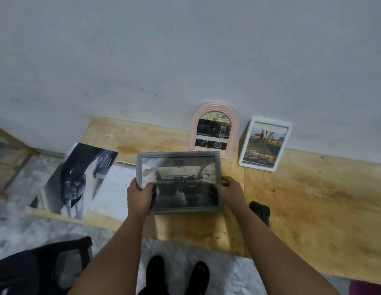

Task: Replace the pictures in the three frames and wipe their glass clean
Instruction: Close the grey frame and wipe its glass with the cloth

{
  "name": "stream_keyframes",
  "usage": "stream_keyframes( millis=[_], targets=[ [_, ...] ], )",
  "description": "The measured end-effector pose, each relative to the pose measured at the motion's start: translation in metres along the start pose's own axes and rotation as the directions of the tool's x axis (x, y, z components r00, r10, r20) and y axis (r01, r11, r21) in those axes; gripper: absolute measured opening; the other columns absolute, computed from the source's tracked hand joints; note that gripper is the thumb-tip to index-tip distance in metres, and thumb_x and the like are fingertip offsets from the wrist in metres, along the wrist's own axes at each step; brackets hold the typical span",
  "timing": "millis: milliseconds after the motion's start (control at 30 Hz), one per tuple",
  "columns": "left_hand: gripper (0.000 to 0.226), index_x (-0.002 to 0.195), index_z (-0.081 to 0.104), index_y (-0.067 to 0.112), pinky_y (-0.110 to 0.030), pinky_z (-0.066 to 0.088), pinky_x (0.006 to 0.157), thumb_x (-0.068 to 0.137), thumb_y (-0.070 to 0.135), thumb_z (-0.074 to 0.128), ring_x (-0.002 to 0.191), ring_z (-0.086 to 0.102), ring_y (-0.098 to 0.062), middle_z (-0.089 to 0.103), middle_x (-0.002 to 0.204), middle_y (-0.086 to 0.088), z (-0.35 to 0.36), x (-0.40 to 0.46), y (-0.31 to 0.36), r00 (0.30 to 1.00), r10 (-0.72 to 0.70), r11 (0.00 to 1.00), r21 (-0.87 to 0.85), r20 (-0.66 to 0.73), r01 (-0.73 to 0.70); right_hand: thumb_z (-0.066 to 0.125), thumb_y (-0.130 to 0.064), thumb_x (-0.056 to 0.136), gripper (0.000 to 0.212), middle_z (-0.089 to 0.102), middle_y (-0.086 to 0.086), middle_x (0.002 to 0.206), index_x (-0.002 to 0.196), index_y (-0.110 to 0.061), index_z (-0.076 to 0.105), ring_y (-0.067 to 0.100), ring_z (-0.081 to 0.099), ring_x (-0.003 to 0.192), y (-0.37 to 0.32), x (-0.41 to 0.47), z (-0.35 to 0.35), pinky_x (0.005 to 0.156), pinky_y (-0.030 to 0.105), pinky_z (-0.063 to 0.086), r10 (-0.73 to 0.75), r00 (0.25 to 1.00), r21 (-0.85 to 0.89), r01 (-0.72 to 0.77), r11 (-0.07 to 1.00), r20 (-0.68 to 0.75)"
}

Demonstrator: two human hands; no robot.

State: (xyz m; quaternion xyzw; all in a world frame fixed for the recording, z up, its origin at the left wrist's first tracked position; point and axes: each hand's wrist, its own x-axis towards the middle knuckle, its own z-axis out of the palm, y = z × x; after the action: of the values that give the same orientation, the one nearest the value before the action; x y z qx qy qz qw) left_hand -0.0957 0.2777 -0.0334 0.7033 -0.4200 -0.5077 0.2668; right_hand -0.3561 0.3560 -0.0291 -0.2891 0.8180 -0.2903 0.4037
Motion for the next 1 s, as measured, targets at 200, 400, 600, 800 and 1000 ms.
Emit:
stream_keyframes(
  millis=[200,400,600,800,1000],
  targets=[
    [0.044,0.112,0.060,0.032,-0.054,0.061,0.087,0.071,0.047,0.069,0.093,0.072,-0.031,0.073,0.101,-0.004,-0.055,0.078,0.041,1.000,0.001,1.000,0.029,-0.014,-0.001,0.062,-0.019,0.097,0.036,0.066,0.002,0.110,0.132,-0.011,0.061,0.023,0.062,0.104,-0.073,0.022,0.042,0.082,0.030,0.053,-0.126,0.991,0.018,0.126,0.992,0.040],
    [0.052,0.136,0.049,0.015,-0.035,0.051,0.078,0.090,0.018,0.073,0.103,0.063,-0.028,0.065,0.116,-0.007,-0.079,0.160,0.085,0.989,0.140,0.989,0.041,0.041,-0.141,0.064,-0.015,0.095,0.045,0.067,0.009,0.115,0.139,-0.006,0.058,0.025,0.062,0.102,-0.130,0.068,0.094,0.088,0.040,0.053,-0.118,0.990,0.035,0.121,0.992,-0.077],
    [0.051,0.135,0.044,0.019,-0.021,0.052,0.070,0.091,0.009,0.068,0.096,0.063,-0.016,0.061,0.107,0.004,-0.088,0.248,0.099,0.974,0.173,0.982,0.046,0.144,-0.181,0.065,-0.018,0.095,0.055,0.067,0.008,0.125,0.147,-0.010,0.050,0.025,0.064,0.110,-0.168,0.117,0.144,0.103,0.036,0.049,-0.066,0.986,0.170,0.092,0.981,-0.152],
    [0.082,0.155,0.027,0.020,-0.047,0.051,0.104,0.087,0.019,0.074,0.108,0.061,-0.022,0.059,0.126,-0.005,-0.082,0.297,0.106,0.965,0.133,0.991,-0.026,0.227,-0.131,0.063,-0.016,0.099,0.054,0.059,0.000,0.123,0.150,-0.011,0.045,0.018,0.057,0.113,-0.183,0.143,0.164,0.100,0.028,0.043,0.004,0.983,0.252,0.043,0.967,-0.182],
    [0.077,0.155,0.026,0.022,-0.050,0.052,0.104,0.090,0.010,0.066,0.109,0.062,-0.028,0.060,0.120,-0.007,-0.070,0.315,0.098,0.975,0.150,0.987,-0.086,0.164,-0.138,0.061,-0.010,0.099,0.043,0.066,0.002,0.125,0.142,-0.013,0.055,0.017,0.061,0.107,-0.180,0.153,0.174,0.096,0.031,0.050,0.010,0.972,0.303,0.063,0.951,-0.234]
  ],
)
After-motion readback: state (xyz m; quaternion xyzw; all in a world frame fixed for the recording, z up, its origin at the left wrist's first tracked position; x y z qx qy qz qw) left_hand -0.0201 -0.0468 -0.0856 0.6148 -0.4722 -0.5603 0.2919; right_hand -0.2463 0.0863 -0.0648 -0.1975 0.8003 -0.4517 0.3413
